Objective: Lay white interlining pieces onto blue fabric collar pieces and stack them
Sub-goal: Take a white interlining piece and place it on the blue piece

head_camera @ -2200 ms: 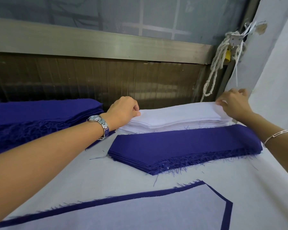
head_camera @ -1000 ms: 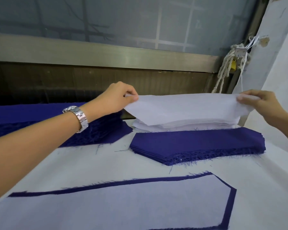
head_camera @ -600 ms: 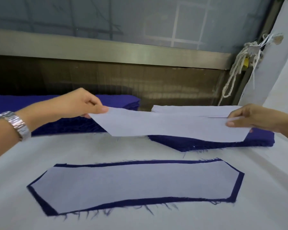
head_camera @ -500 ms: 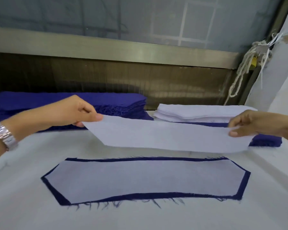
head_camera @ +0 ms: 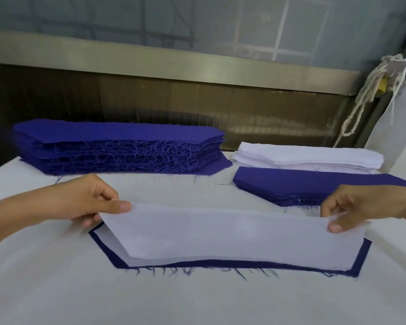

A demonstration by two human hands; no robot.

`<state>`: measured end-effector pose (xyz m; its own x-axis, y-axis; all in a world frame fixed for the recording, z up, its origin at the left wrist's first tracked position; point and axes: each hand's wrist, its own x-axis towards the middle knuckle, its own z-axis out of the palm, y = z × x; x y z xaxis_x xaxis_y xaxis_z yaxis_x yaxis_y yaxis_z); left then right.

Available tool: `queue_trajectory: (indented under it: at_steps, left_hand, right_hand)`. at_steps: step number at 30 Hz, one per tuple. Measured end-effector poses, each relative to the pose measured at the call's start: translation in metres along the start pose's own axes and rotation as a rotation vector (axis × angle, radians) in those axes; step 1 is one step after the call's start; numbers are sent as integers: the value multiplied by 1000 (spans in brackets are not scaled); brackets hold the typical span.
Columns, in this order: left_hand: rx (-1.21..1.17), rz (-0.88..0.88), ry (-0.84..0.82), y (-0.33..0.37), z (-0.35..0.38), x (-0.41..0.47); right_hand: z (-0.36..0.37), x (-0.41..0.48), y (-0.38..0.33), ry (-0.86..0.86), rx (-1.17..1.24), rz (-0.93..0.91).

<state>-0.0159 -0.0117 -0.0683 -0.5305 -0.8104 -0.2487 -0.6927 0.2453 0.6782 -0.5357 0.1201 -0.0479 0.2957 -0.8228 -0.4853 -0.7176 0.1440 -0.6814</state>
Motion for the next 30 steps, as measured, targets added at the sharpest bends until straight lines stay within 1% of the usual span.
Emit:
queue_trajectory:
  at_steps: [7,16,21,26,30]
  left_hand:
    - [-18,-21,25,-14,4,4]
    - [-26,-36,45,-20,3,8]
    - [-15,-35,10,-19,0,6]
    - [-3,-80,-35,-22,-6,0]
    - [39,-119,-11,-22,-5,-3]
  right_hand:
    - [7,-1,-3,9,28,42]
    - [11,-2,-5,68,21,51]
    - [12,-3,-3,97,-24,77]
    - [12,-4,-4,108,-35,98]
    - [11,-4,-3,116,-59,101]
